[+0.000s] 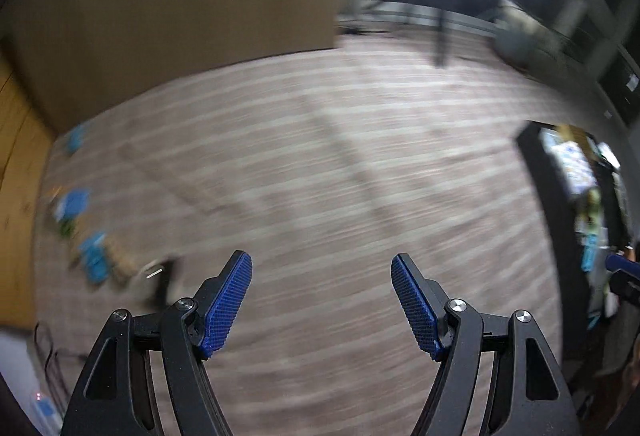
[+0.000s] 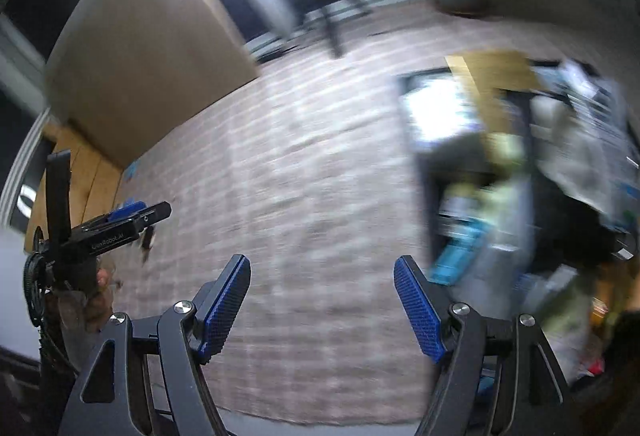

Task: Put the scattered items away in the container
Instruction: 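Move the left tool back to the blue clothespins on the carpet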

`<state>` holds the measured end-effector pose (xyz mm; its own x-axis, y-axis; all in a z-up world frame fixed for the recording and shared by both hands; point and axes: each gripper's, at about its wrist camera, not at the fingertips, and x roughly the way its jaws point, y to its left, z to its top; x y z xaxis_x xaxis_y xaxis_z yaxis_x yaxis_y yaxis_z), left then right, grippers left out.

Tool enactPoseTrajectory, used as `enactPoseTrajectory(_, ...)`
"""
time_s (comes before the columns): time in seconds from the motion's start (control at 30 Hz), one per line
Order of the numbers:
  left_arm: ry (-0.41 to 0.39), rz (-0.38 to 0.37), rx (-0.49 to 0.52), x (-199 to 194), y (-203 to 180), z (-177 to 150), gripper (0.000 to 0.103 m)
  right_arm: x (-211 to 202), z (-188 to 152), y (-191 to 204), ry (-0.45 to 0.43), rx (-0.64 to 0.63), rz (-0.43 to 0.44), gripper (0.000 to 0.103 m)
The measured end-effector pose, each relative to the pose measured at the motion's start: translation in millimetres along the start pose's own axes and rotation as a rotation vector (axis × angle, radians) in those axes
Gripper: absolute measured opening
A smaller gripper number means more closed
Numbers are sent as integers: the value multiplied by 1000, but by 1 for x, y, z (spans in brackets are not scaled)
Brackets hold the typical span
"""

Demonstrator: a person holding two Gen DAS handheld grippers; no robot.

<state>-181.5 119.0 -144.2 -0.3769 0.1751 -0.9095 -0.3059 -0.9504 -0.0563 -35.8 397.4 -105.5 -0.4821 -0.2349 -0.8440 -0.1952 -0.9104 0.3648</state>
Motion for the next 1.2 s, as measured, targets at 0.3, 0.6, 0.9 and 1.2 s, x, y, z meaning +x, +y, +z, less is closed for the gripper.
enactPoseTrajectory(0.3, 26, 114, -198, 0, 157, -37, 75, 71, 13, 126, 72, -198, 69, 71)
enactPoseTrajectory(0.6, 65, 112, -293, 21, 237, -48, 63, 140, 36, 234, 143, -395, 97, 71)
enactPoseTrajectory(0.9, 92, 114, -282, 50, 249, -34, 60, 219, 72, 296, 232, -538, 61, 66)
enactPoseTrajectory(1.2, 88, 144, -290, 64, 255, -25, 43, 290, 88, 336, 298, -659, 24, 60)
